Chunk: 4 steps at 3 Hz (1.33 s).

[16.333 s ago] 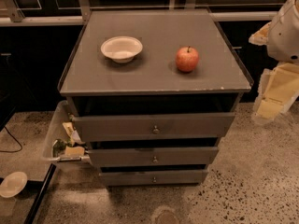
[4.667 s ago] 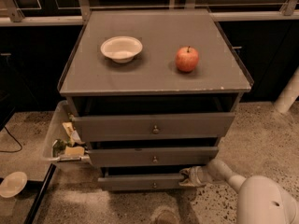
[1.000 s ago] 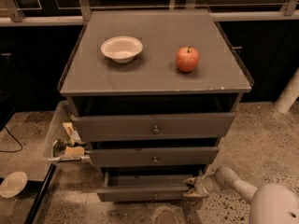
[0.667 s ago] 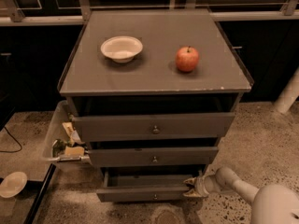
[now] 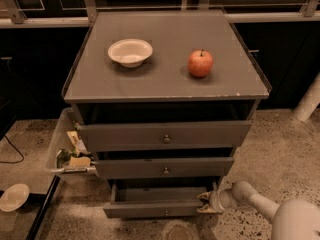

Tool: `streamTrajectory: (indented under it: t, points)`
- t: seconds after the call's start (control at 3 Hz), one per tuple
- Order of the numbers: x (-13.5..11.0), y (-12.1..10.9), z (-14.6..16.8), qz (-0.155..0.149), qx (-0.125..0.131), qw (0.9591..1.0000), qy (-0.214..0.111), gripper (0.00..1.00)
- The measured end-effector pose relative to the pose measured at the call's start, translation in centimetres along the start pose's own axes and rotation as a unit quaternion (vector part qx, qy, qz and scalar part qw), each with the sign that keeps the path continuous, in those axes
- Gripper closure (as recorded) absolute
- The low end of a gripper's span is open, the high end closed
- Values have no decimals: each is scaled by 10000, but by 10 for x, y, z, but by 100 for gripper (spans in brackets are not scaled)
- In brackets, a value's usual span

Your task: Open bottom drawer

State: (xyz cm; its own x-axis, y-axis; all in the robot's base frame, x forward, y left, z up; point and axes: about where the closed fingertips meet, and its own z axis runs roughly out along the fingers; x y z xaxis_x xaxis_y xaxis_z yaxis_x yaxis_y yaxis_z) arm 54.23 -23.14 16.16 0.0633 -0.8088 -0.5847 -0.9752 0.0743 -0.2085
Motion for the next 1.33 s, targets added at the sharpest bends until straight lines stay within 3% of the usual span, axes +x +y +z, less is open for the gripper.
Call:
streamTrajectory:
  t: [1.0,1.33]
  points:
    - [0,0,0,0,-1,10000,0,12]
    - [6,26,-1,43,-111,9999,-60,11]
